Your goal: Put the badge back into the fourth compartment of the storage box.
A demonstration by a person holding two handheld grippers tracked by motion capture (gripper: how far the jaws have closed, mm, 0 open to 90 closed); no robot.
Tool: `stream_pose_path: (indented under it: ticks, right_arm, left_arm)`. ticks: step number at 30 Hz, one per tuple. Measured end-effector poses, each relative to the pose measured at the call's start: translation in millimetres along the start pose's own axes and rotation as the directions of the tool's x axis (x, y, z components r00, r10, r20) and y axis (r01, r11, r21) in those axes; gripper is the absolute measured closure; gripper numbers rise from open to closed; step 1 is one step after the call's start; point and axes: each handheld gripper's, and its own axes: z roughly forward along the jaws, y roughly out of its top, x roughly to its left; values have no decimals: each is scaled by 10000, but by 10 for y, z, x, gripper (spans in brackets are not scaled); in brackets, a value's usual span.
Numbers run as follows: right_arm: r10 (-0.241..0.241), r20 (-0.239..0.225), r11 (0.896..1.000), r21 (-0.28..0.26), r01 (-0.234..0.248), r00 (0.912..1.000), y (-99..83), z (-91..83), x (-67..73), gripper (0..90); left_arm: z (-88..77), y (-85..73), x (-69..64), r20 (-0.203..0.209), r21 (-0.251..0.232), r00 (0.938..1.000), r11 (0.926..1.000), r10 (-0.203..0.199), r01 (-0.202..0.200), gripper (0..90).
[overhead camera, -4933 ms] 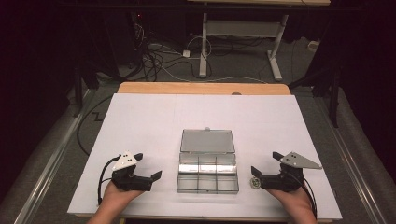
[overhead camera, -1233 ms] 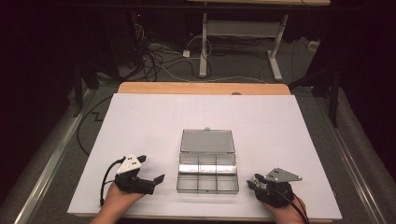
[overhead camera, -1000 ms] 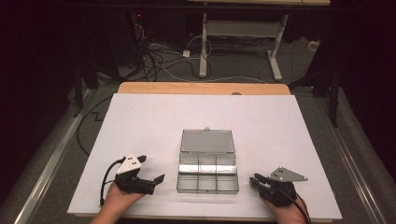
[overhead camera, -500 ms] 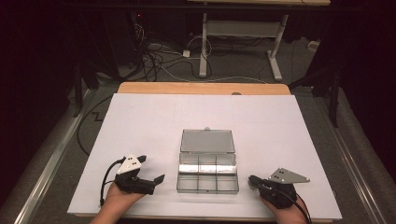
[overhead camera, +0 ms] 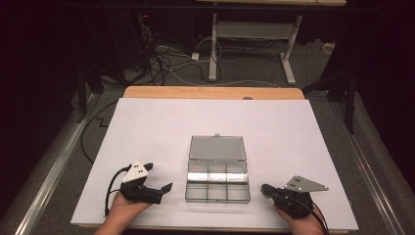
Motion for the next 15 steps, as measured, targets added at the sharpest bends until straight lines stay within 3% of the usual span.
stream_pose_path:
  ticks: [15]
  right_arm:
    - [-28, -8, 10000, -50, 28, 10000, 11, -16, -17, 882]
  left_arm:
    - [-2, 0, -2, 2, -23, 10000, 10000, 22, -22, 0]
